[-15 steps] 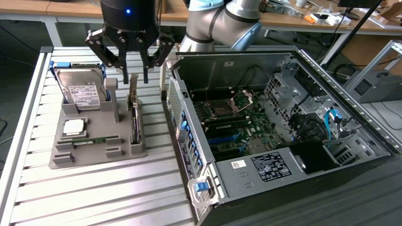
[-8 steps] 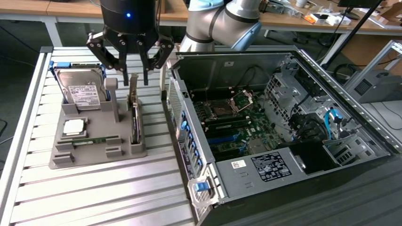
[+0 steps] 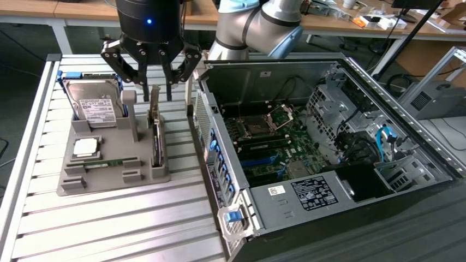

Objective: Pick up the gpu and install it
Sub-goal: 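Pick up the gpu and move the gpu toward the slot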

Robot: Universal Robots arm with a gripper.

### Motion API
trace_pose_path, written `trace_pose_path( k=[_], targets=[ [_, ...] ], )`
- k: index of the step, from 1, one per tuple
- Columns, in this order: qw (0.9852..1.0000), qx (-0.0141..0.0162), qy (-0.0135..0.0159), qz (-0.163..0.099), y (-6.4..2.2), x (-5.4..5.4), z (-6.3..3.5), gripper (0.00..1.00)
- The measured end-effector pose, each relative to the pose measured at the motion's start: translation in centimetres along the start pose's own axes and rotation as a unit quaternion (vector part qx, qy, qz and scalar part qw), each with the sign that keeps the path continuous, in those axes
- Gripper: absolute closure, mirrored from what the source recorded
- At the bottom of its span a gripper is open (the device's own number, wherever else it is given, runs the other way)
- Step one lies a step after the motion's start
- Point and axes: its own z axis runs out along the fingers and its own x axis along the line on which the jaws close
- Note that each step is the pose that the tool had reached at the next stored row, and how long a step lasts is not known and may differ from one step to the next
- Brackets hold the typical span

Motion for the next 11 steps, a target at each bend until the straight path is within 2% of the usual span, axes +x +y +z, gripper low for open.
trace_pose_path(
  k=[11],
  targets=[
    [1.0000, 0.0000, 0.0000, 0.000, -0.01, 0.00, 0.25, 0.58]
  ],
)
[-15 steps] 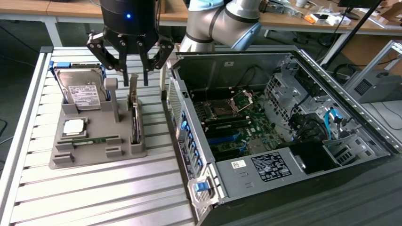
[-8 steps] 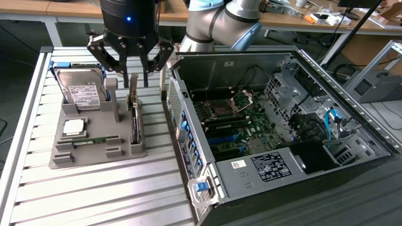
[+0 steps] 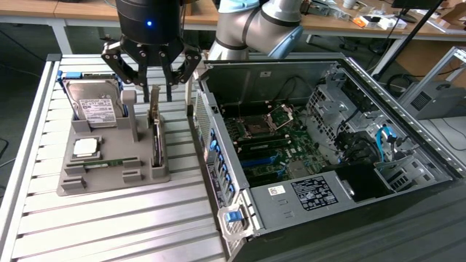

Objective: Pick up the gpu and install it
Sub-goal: 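Pick up the gpu and move the gpu toward the slot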

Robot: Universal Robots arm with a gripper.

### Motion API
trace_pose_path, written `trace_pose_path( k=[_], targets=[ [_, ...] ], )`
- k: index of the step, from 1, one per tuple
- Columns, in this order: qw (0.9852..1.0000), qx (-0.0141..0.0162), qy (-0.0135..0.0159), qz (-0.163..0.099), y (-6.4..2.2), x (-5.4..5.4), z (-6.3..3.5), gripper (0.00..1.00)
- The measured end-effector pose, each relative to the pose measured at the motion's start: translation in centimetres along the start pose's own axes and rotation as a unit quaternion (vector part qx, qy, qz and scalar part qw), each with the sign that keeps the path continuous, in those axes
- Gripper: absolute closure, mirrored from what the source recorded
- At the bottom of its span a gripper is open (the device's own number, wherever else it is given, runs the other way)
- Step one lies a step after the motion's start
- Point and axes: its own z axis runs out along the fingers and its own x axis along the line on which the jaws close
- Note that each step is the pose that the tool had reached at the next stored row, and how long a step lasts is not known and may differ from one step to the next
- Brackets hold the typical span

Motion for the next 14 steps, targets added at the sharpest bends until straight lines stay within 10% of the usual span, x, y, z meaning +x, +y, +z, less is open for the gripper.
trace_pose_path(
  k=[14],
  targets=[
    [1.0000, 0.0000, 0.0000, 0.000, -0.04, 0.02, 0.98, 0.58]
  ],
)
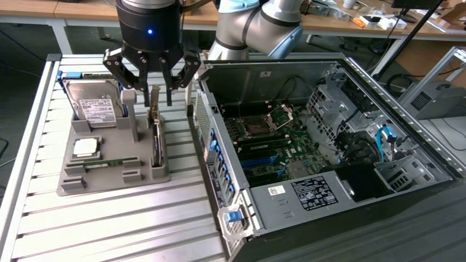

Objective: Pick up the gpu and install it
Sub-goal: 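Pick up the gpu and move the gpu toward the slot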

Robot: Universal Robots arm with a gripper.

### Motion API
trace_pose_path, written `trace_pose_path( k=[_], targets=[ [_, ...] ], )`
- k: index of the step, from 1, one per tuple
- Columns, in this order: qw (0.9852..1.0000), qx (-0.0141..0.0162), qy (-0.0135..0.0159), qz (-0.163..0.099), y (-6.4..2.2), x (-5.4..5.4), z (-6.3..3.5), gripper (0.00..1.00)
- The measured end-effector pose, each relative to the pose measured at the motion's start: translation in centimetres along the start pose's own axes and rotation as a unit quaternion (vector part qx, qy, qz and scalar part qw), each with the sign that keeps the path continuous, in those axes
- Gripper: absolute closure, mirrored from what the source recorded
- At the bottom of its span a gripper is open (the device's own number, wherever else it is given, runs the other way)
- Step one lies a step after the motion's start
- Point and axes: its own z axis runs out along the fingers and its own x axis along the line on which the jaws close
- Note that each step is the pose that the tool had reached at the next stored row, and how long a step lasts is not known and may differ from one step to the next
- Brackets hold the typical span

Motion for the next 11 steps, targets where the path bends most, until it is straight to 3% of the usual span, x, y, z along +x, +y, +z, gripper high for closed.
trace_pose_path(
  k=[11],
  targets=[
    [1.0000, 0.0000, 0.0000, 0.000, -0.02, 0.01, 0.35, 0.58]
  ],
)
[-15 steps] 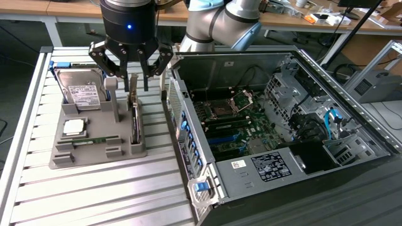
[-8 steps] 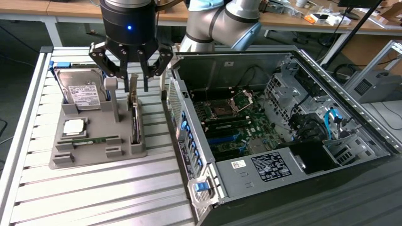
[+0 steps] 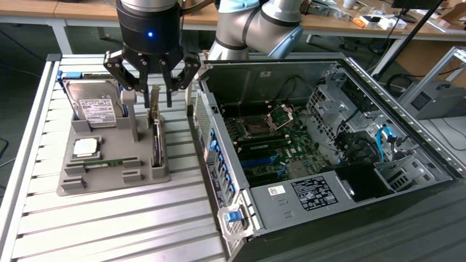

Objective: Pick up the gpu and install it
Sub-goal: 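Pick up the gpu and move the gpu toward the slot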

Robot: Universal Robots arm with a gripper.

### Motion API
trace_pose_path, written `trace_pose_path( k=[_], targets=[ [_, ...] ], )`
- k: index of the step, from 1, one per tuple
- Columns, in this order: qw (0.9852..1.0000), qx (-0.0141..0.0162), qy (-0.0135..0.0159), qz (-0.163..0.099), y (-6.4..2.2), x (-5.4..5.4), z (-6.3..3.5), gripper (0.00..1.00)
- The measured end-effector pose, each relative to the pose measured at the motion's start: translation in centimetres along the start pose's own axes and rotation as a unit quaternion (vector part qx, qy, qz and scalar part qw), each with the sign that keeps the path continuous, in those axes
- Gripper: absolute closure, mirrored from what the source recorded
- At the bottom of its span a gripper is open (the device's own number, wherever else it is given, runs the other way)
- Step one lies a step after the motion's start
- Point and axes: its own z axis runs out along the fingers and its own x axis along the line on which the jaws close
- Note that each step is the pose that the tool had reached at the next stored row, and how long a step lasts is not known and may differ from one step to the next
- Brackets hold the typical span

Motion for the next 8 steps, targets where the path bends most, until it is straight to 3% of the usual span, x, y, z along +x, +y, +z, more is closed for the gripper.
trace_pose_path(
  k=[8],
  targets=[
    [1.0000, 0.0000, 0.0000, 0.000, -0.01, 0.01, 0.32, 0.58]
  ],
)
